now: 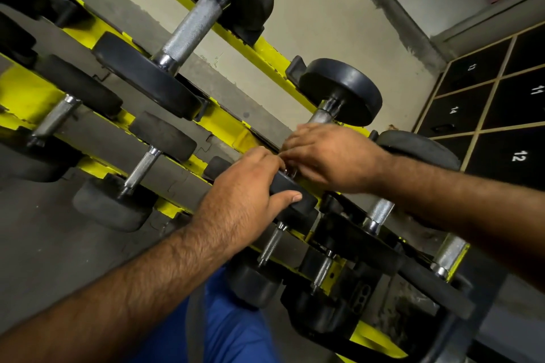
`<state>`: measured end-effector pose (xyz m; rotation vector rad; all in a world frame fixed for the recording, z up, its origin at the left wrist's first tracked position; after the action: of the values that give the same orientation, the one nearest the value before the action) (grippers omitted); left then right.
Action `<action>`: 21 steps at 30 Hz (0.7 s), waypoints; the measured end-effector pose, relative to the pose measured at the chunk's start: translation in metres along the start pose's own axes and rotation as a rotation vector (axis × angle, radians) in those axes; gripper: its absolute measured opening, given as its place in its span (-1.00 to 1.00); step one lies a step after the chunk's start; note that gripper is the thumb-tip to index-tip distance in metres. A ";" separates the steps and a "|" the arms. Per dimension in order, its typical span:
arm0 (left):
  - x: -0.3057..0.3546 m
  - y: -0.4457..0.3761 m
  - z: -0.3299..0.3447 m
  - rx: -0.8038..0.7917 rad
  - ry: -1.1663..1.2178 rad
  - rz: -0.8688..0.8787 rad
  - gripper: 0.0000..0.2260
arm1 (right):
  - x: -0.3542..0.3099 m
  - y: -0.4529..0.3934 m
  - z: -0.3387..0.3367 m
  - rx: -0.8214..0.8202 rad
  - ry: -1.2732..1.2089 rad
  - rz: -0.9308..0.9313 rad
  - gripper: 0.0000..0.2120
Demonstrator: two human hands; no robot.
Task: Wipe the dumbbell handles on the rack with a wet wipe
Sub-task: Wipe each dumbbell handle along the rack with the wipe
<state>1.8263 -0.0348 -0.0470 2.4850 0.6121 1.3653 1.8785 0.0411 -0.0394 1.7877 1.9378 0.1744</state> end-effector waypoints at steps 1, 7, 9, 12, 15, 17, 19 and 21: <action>0.000 0.000 -0.001 0.003 0.000 0.002 -0.56 | 0.017 0.003 -0.009 0.037 0.004 0.080 -0.65; 0.000 0.001 0.001 0.013 -0.014 0.005 -0.55 | 0.014 -0.002 0.006 -0.069 0.153 0.197 -0.57; 0.000 0.001 0.001 0.017 -0.015 0.006 -0.55 | 0.030 0.000 -0.007 -0.037 0.191 0.290 -0.54; 0.001 0.002 0.000 0.023 0.000 0.009 -0.56 | 0.027 -0.001 -0.007 -0.017 0.236 0.335 -0.55; 0.001 0.003 -0.001 0.028 -0.006 0.009 -0.56 | 0.022 0.002 -0.003 -0.048 0.204 0.284 -0.54; 0.001 0.002 0.000 0.032 -0.004 0.010 -0.56 | 0.032 0.006 -0.012 0.014 0.200 0.328 -0.54; 0.001 0.002 0.000 0.033 0.000 0.009 -0.56 | 0.026 0.004 -0.007 0.028 0.193 0.325 -0.58; 0.002 0.002 -0.002 0.038 0.001 0.012 -0.57 | 0.005 -0.001 0.007 -0.014 0.127 0.193 -0.63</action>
<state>1.8266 -0.0360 -0.0437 2.5222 0.6295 1.3713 1.8812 0.0438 -0.0473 1.9969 1.8407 0.3744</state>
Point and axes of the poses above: each hand's wrist, its own y-axis away from the middle knuckle, its own z-axis out of the palm, x = y × z, the point moved 10 cm from there along -y, towards the middle knuckle, and after that the axes turned 13 degrees about -z, right-handed, at the moved point
